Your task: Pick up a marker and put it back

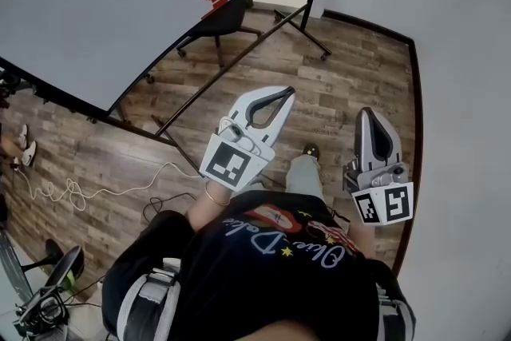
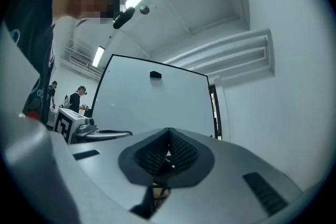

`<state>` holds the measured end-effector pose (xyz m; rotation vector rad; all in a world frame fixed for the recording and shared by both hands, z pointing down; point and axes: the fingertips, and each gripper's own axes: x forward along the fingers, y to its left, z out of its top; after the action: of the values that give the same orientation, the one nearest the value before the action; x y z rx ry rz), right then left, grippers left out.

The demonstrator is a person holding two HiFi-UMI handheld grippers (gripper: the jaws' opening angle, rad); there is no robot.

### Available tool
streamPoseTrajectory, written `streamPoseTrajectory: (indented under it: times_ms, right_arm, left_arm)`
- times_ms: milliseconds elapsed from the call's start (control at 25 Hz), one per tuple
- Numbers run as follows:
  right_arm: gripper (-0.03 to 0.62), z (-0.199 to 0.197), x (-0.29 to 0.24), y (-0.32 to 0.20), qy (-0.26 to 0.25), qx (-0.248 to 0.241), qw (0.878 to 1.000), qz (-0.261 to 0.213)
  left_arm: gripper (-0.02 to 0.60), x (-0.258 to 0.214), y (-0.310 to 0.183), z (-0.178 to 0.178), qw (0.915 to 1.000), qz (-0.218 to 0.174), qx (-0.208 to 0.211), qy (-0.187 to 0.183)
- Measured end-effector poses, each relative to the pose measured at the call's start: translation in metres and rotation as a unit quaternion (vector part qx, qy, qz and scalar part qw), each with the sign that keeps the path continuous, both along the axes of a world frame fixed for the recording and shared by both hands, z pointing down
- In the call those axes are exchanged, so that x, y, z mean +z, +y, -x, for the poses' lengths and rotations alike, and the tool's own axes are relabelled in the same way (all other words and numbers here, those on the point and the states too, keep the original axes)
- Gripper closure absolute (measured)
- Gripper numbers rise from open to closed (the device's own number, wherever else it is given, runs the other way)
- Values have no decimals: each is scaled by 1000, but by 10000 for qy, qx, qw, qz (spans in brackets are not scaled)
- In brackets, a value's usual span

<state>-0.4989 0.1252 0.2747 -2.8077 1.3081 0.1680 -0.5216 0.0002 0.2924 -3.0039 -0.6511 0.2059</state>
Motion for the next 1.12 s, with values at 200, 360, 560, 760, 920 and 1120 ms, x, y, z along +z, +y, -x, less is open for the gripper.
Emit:
streamPoseTrajectory:
  times_ms: [200,360,560,760,920,1120]
  right_arm:
    - [594,-18,-2,9,41,-129,9999,-105]
    - [594,-45,-1,16,63,-276,9995,-132]
    - [594,-94,1,30,52,-525,9985,-167]
    - [594,-147,2,43,38,-851,9962,-201]
    - [594,-184,5,52,9,-1125,9934,-239]
    - [594,-225,18,60,-144,-1451,9890,-249]
  left_arm:
    - [578,-4,6,-11,9999,-76,-144,55]
    - [578,-7,11,-32,9994,-74,-328,82]
    - [578,-10,32,-69,9979,-310,-536,200]
    - [578,-11,42,-112,9956,-287,-891,108]
    - [578,-9,52,-148,9931,-355,-1113,49]
    - [578,1,65,-186,9899,-475,-1334,-45]
